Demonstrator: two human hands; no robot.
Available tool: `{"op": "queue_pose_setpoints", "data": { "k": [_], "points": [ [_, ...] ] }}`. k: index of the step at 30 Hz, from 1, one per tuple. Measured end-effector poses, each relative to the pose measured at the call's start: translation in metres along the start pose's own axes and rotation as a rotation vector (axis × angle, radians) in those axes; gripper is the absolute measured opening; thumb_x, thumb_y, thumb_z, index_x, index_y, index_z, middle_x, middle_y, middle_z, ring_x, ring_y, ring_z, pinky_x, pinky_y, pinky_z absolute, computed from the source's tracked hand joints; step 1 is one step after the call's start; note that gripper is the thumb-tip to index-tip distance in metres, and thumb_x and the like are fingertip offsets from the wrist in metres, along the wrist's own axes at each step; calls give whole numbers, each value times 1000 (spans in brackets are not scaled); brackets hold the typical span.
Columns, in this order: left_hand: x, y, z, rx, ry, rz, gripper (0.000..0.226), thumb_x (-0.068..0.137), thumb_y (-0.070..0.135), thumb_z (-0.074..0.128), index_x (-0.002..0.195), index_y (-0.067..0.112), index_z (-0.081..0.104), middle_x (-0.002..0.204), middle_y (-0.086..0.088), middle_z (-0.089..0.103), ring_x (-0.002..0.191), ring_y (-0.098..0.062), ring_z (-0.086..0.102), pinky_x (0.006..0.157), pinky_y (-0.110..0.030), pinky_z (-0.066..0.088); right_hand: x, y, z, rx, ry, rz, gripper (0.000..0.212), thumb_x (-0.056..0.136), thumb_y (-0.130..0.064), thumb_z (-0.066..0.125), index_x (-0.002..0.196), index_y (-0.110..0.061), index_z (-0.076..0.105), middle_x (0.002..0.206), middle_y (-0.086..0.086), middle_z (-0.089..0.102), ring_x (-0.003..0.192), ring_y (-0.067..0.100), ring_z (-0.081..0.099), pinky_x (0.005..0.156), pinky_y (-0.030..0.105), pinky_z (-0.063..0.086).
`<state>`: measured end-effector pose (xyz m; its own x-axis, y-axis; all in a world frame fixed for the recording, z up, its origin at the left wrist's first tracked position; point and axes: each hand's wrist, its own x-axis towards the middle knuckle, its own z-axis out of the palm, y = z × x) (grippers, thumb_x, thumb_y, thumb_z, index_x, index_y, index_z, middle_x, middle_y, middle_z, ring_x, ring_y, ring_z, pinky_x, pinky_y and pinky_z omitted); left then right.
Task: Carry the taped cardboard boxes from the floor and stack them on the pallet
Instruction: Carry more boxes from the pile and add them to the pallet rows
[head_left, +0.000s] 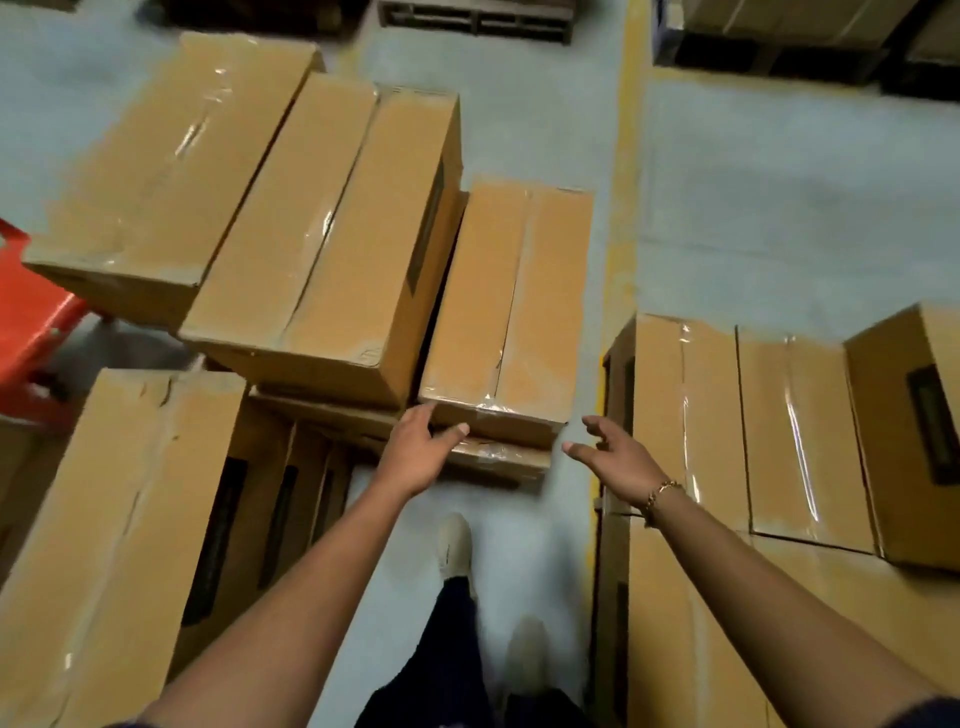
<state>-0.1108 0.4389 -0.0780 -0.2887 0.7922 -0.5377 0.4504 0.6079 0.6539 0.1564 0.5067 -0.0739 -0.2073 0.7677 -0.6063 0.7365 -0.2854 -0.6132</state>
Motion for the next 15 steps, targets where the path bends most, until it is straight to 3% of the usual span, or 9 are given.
{"op": "queue_pose_setpoints", "data": {
  "k": [6,9,11,15],
  "points": [
    [122,-18,6,62,-59,-51,79,94,47,66,156,11,32,159,-11,33,144,-31,38,119,-43,32,103,6,15,171,62,207,73,95,-46,64,155,-17,34,159,7,38,139,27,44,109,38,38],
    [166,-19,18,64,-98,-55,94,96,48,63,162,8,10,169,-8,11,153,-28,20,124,-36,18,147,13,24,257,110,275,76,96,-44,63,158,-15,28,161,9,33,141,28,41,107,35,35],
    [195,-21,29,23,-60,-94,97,96,48,63,163,11,3,170,-6,7,154,-26,17,122,-35,17,170,19,34,310,142,307,76,96,-48,62,157,-17,28,158,5,37,137,27,45,105,36,38],
    [243,-27,42,-216,82,-196,79,92,42,69,156,15,30,150,-8,50,135,-29,50,113,-37,38,207,32,53,426,149,281,80,78,-71,63,143,-26,48,134,-5,61,118,21,60,99,45,52]
  ]
}}
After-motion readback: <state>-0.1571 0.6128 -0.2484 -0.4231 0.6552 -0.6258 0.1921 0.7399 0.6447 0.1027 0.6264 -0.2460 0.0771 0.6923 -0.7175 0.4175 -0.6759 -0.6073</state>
